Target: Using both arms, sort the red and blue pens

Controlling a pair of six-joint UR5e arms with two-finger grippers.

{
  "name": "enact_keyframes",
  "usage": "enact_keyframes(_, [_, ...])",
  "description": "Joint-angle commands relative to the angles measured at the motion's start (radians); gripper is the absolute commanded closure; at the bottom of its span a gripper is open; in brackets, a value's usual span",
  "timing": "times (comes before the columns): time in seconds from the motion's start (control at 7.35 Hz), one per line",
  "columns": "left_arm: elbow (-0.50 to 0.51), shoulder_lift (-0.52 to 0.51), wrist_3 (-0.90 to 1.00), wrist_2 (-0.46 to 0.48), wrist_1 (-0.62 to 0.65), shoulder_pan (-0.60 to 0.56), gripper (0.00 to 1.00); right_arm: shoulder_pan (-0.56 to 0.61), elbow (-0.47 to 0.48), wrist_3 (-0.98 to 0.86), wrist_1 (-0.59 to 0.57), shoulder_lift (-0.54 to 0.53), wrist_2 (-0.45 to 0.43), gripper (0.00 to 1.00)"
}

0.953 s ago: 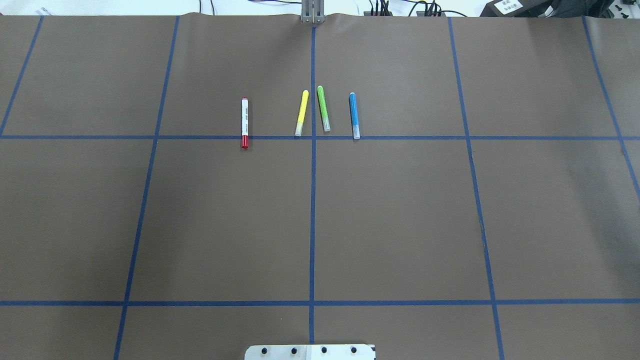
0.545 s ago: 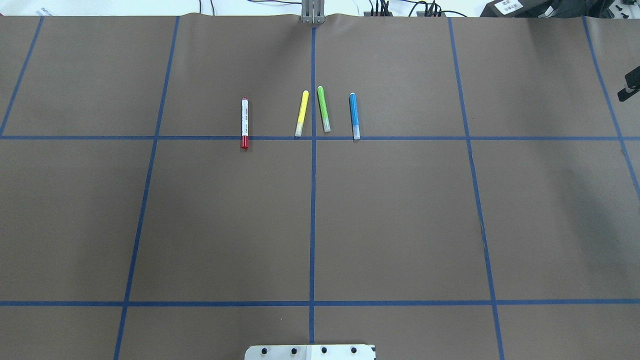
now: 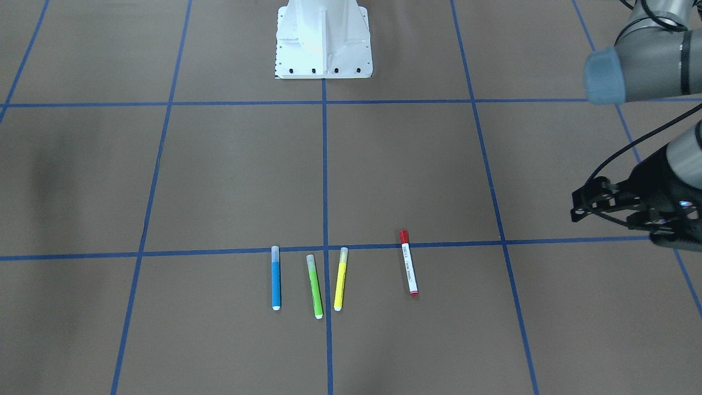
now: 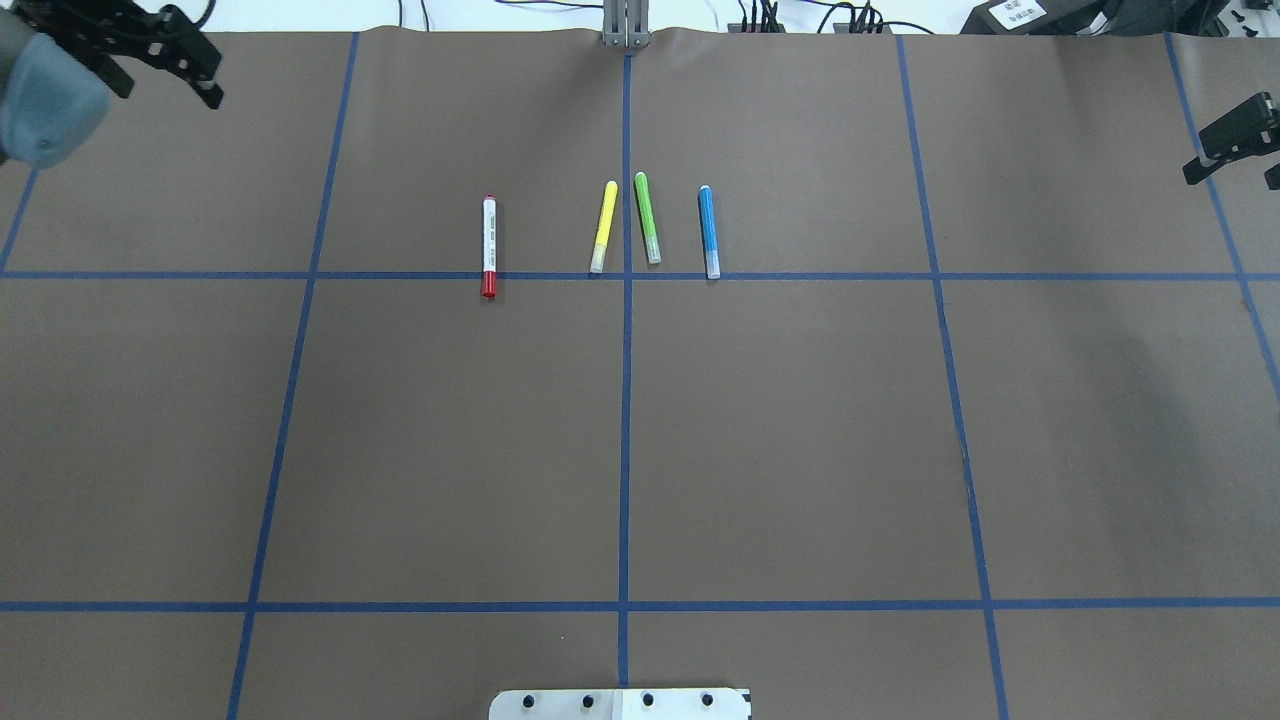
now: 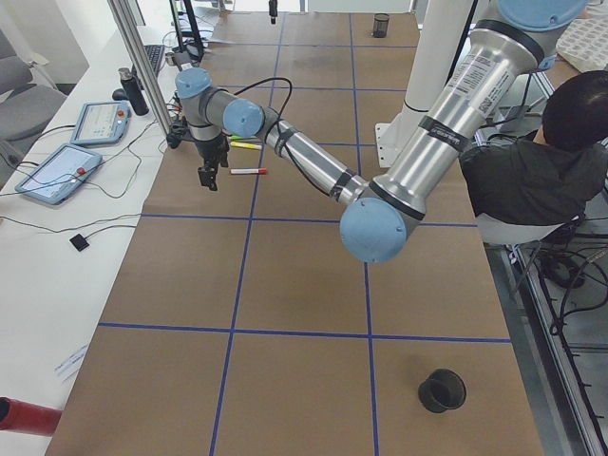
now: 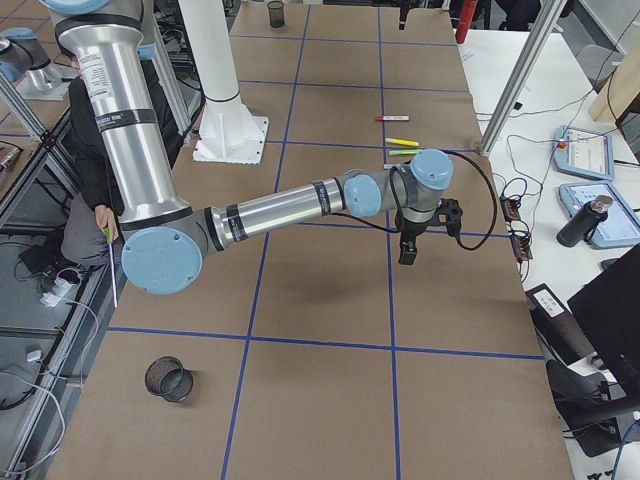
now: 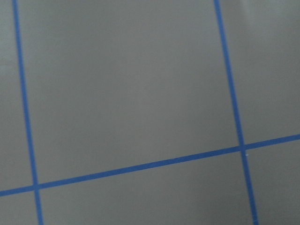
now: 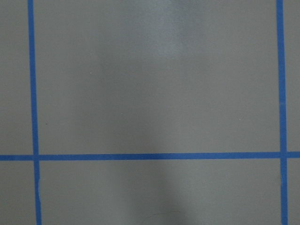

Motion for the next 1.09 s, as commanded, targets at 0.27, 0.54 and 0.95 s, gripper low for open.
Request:
enact_keyframes(0.27, [0.373,-0.223,-0.415,0.004,-0.349,0.223,0.01,-0.119,-0.011,0.176,0.080,0.072,-0.028,0.00])
enact_keyframes(0.54, [0.435,-0.242,-0.460,0.083,-0.387,0.301,0.01,-0.147,-0.051,0.184,0.021,0.149,-0.048,0.00])
enact_keyframes(0.95, [0.455,-0.246,-0.537,0.150,-0.418,0.363,0.02,-0.173,-0.126,0.187,0.021,0.226,-0.051,0.00])
